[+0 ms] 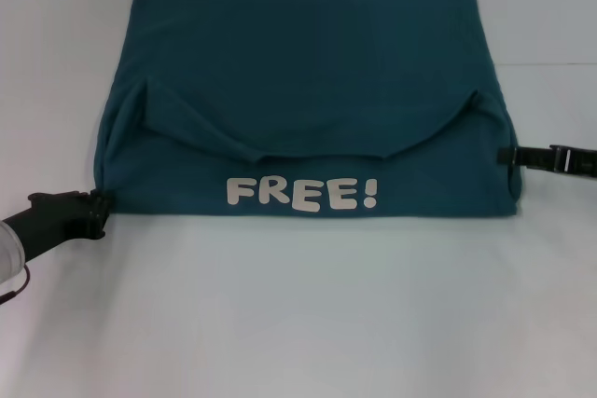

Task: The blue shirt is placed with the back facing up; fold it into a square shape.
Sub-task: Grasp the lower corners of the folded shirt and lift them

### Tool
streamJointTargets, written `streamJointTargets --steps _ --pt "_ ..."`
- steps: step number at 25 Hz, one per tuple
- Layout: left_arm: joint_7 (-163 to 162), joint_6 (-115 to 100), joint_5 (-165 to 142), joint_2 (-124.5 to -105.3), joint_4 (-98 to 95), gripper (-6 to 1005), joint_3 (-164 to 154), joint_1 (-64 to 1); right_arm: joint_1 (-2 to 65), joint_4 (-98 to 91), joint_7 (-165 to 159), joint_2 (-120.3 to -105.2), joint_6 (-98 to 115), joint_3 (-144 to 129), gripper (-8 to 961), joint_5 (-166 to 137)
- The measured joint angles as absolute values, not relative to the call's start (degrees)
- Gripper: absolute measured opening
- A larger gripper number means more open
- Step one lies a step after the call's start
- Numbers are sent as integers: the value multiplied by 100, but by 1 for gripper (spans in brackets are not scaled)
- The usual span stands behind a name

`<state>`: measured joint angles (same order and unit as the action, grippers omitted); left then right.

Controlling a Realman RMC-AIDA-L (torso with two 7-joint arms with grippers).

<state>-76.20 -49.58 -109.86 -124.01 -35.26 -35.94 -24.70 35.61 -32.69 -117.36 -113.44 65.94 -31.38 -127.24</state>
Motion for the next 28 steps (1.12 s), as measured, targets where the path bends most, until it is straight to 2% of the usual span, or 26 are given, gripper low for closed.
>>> streamJointTargets --steps 4,15,22,28 --pt "-7621 -5107 -10985 -12403 -3551 41 -3588 -2446 3563 -3269 -11899 -11350 6594 -3161 719 -12961" --pt "-7629 -5224 -10964 -12407 -3586 41 -3554 -2429 3571 -3189 -11887 -11546 6403 -3315 719 -13105" --pt "-7629 -5214 -10969 -12402 -3586 42 -3551 -2420 3579 -3181 -11890 -11580 6349 -3346 714 -13090" --pt "-7629 -5197 -10981 -12401 -3586 42 -3551 -2419 3592 -3185 -11883 -11566 6346 -3350 506 -13083"
